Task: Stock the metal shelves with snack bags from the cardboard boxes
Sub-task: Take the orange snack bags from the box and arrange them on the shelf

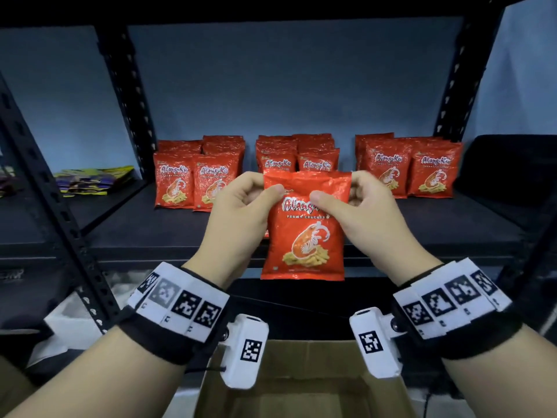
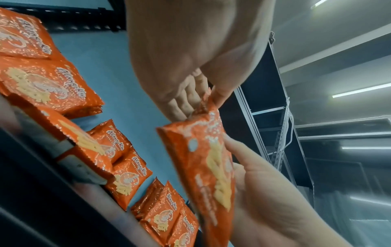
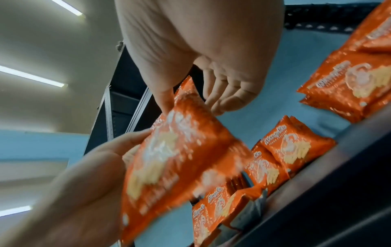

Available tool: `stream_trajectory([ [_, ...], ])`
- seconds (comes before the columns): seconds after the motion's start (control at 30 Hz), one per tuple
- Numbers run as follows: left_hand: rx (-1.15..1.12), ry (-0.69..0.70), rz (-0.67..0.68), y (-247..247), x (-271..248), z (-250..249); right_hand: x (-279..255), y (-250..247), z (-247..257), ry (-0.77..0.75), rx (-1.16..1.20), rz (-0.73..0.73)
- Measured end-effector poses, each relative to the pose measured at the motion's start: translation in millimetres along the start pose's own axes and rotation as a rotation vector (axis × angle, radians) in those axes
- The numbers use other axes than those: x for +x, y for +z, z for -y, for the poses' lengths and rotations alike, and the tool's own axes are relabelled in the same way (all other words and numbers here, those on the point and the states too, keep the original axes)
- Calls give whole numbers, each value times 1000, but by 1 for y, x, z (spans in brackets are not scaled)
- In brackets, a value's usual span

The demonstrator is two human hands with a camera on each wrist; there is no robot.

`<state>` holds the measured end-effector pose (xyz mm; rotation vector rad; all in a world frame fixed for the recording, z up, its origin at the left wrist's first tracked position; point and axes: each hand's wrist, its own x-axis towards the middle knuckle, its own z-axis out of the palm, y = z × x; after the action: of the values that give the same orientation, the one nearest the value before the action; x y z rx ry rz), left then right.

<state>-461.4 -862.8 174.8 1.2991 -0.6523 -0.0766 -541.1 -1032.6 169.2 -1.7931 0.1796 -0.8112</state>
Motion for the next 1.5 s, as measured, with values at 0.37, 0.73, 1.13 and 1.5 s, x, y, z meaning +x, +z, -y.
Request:
stream_trajectory([
  [0.37,178,-176,69,-30,14,2,8,-6,-18,61,113,127],
  [0.73,350,-9,-83,-46,41,33,15,-21,-44,103,-23,338],
  [1.13,1296,-395,123,-66,69,91,24,-24,-80,147,-43,192],
  [1.5,422,-304,33,-52,53,75,17,-14,-84,119,-125,130],
])
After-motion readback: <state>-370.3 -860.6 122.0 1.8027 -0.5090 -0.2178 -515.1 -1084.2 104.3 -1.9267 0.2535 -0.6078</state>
